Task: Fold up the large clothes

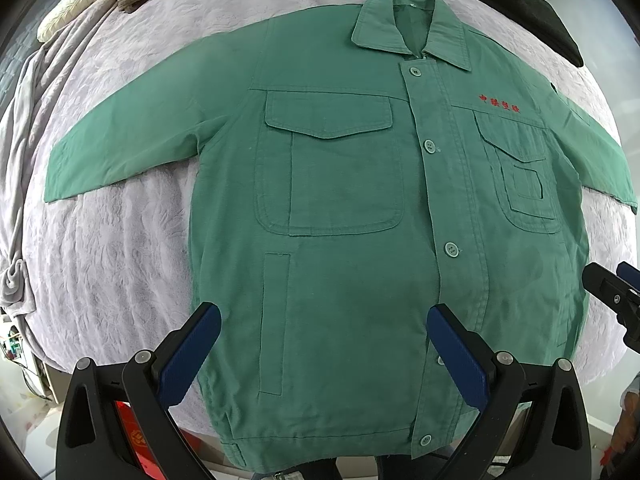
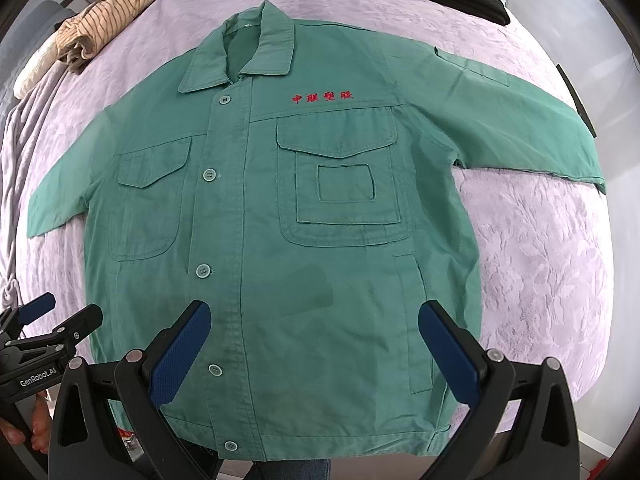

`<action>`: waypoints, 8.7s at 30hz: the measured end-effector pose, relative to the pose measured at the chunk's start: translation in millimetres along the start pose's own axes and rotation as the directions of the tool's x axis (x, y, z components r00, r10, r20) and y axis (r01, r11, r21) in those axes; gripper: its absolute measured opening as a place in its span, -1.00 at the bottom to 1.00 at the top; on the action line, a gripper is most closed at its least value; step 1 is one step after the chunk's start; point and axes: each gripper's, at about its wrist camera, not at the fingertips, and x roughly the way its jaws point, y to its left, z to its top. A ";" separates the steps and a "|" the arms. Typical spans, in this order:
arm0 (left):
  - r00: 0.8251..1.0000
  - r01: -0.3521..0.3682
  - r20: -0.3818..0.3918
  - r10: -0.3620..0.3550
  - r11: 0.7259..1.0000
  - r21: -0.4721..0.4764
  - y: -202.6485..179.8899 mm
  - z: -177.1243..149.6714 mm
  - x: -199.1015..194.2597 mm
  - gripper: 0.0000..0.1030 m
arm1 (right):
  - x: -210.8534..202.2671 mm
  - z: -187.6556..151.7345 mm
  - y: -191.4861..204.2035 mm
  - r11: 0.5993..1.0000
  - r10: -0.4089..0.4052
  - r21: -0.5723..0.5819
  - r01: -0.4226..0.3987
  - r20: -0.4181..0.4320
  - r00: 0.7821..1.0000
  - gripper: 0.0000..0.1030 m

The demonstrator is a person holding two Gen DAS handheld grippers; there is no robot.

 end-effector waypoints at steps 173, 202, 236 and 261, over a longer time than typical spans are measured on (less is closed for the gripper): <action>0.966 0.152 0.223 -0.134 0.986 -0.067 176.1 127.1 118.8 -0.39 | 144.1 106.9 -67.0 0.805 0.363 0.389 -0.448 0.275 0.891 -1.00; 0.958 -0.039 0.273 0.091 0.981 -0.190 249.6 69.8 64.5 0.93 | 220.9 62.7 218.5 0.561 0.799 0.367 -0.742 -0.004 0.602 -0.95; 0.984 0.096 0.135 -0.119 0.981 0.171 -48.5 69.8 56.5 0.93 | 79.7 36.2 -126.1 0.731 0.564 0.310 -0.608 0.227 0.794 0.99; 0.985 0.110 0.099 -0.138 0.963 0.247 -170.4 84.4 61.6 0.93 | 70.0 30.2 -386.2 0.571 0.298 0.633 -0.523 0.434 0.850 0.99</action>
